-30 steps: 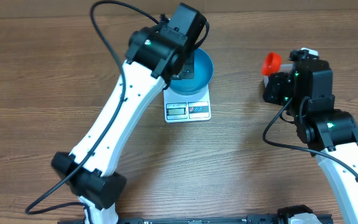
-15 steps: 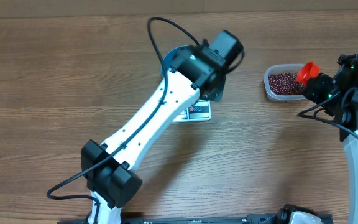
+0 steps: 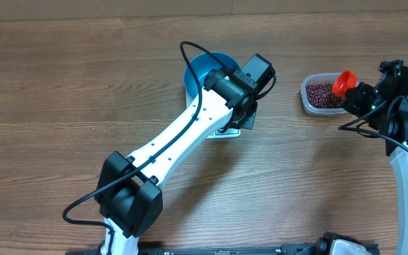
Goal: Scoop item into bowl and weigh 150g on scale
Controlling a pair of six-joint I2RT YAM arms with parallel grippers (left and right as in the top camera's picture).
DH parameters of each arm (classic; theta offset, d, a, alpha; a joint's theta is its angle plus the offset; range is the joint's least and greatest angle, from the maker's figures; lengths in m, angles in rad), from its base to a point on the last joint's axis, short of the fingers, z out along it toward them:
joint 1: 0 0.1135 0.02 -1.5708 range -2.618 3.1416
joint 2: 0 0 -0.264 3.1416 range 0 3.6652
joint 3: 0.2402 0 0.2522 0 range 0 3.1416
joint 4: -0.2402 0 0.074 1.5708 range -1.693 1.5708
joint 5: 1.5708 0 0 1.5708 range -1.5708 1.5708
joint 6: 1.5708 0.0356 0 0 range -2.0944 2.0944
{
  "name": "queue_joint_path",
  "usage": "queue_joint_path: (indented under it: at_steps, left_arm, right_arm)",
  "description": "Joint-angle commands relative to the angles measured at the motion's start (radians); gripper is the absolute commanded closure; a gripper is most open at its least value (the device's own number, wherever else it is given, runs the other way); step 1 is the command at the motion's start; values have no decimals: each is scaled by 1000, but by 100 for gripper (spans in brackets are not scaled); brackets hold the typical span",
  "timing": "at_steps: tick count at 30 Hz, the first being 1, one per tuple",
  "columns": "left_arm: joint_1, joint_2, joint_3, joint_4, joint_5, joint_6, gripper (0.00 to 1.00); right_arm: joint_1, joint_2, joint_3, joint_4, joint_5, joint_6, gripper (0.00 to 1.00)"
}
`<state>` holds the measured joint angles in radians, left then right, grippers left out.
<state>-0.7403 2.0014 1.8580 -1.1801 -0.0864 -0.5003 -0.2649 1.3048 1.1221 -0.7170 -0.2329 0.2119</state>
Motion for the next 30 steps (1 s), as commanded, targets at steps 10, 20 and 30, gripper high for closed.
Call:
queue_joint_path:
  at_steps: [10, 20, 30]
  left_arm:
    - [-7, 8, -121, 92, -71, -93, 96]
    - [3, 8, -204, 225, -85, -108, 96]
    - [3, 8, -249, 259, -235, -236, 96]
  right_arm:
    - [2, 1, 24, 12, -3, -8, 96]
    - [2, 1, 24, 12, -3, -8, 96]
    - [2, 1, 24, 12, 19, -8, 96]
